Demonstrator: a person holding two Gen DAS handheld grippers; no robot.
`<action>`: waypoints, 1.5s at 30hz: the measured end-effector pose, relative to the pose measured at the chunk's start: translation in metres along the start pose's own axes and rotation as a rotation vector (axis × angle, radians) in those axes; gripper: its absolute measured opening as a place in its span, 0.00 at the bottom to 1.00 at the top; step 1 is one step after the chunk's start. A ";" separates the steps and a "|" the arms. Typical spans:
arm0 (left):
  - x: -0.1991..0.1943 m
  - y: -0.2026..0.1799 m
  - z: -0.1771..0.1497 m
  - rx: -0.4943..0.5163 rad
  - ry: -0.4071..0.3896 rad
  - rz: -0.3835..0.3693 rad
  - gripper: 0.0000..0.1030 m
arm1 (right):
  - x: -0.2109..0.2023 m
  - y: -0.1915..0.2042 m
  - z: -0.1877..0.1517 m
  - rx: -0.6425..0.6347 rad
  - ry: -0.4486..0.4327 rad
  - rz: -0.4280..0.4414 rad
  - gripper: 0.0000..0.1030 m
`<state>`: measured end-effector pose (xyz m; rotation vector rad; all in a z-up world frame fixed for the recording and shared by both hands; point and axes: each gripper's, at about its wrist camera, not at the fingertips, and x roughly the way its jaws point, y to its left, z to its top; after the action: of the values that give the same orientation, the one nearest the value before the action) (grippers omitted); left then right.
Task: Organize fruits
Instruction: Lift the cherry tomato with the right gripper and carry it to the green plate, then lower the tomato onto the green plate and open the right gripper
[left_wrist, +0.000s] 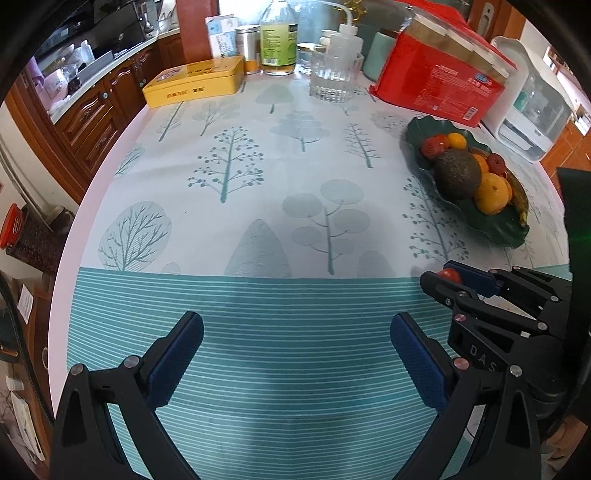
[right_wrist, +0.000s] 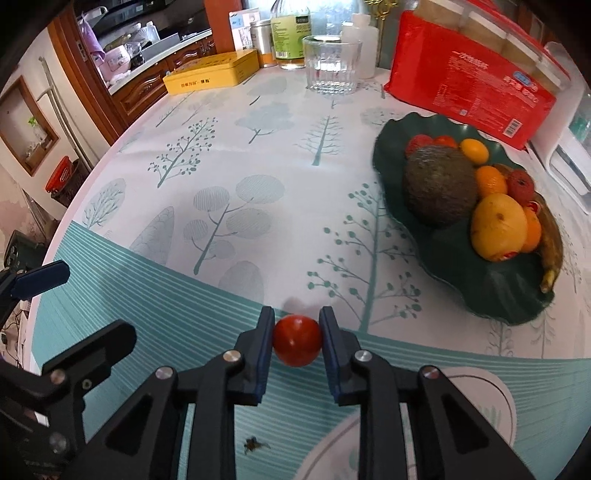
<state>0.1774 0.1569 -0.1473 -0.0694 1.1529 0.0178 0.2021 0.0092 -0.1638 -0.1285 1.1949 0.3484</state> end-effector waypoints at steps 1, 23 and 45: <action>-0.001 -0.003 0.000 0.005 0.001 -0.002 0.98 | -0.004 -0.003 -0.002 0.004 -0.004 -0.001 0.24; -0.022 -0.107 0.051 0.113 -0.068 -0.050 0.98 | -0.065 -0.096 -0.014 0.086 -0.073 -0.031 0.24; 0.000 -0.176 0.136 0.151 -0.128 -0.026 0.98 | -0.057 -0.188 0.054 0.119 -0.128 -0.060 0.24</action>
<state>0.3102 -0.0102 -0.0841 0.0501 1.0218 -0.0865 0.2937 -0.1632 -0.1069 -0.0378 1.0798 0.2294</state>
